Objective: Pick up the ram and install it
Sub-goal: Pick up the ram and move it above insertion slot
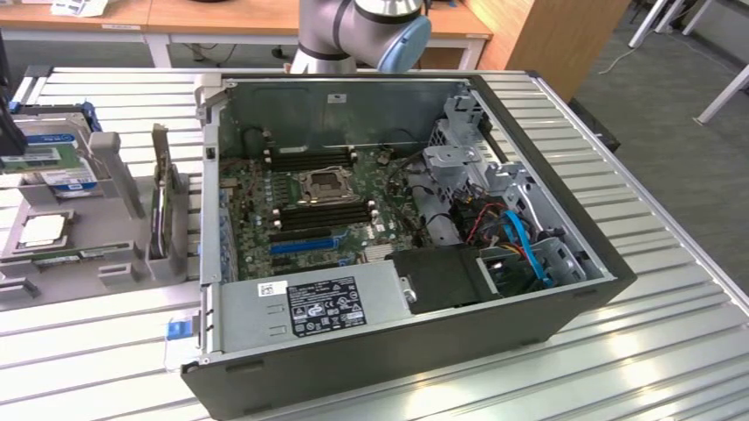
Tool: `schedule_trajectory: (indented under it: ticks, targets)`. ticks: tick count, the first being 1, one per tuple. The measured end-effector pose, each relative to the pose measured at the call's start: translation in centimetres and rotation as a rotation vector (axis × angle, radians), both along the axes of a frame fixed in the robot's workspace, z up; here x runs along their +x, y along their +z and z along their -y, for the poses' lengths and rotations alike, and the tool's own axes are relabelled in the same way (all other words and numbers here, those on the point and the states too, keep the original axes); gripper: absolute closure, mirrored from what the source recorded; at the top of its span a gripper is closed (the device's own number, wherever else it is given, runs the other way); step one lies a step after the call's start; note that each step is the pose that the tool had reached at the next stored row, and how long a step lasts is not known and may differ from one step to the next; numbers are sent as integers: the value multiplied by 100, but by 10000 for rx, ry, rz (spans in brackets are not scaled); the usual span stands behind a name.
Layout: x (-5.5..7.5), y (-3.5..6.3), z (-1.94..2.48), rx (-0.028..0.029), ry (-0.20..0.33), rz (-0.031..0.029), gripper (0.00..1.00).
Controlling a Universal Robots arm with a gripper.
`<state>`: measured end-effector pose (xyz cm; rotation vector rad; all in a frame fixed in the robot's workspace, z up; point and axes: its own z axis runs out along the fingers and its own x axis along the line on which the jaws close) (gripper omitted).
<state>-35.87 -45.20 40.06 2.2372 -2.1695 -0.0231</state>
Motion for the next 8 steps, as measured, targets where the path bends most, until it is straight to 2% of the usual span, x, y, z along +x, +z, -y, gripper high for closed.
schedule_trajectory:
  ticks: [8]
  targets:
    - [2, 70, 0, 0, 0, 0, 88]
